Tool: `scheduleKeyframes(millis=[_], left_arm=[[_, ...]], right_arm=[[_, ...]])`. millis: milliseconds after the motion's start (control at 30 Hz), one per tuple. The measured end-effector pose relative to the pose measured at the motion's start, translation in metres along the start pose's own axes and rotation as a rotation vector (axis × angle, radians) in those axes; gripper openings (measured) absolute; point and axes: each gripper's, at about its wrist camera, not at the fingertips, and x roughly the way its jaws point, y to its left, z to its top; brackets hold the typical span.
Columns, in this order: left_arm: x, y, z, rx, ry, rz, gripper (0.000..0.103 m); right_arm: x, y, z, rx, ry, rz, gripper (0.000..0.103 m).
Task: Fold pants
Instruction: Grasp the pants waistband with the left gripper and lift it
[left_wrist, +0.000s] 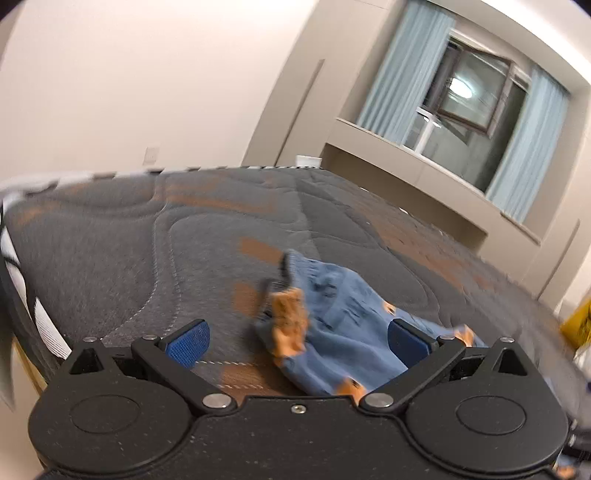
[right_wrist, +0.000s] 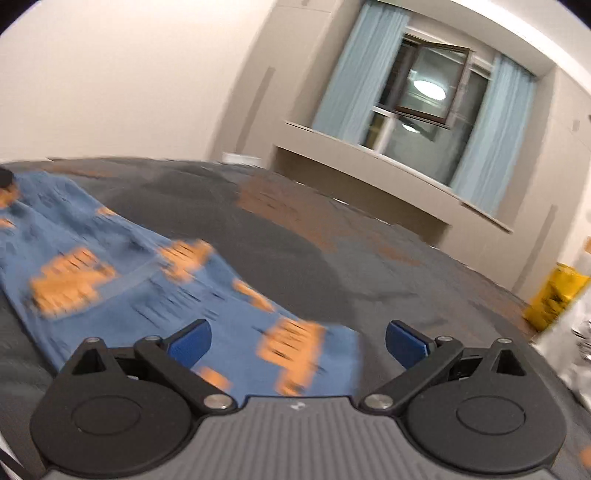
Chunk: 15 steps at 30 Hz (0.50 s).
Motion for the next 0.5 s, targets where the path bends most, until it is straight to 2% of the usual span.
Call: scheduleKeyframes(millis=[100,200,300,500], left_arm=[[0.011,0.012,0.005,-0.089,0.029,-0.065,0.102],[0.014,0.011,0.006,-0.097,0.031,-0.103,0.102],[0.020,0.006,0.005,-0.117,0.048,-0.139,0.102],[0.024,-0.005,-0.003,-0.111,0.060,-0.139,0.102]], right_arm=[[0.008,0.027,0.011,-0.021,0.011,0.067,0.103],[0.012,0.050,0.014,-0.034,0.019,0.091,0.103],[0.016,0.064,0.012,-0.032,0.038,0.076,0.103],[0.015,0.070,0.010,-0.046,0.032,0.056,0.103]])
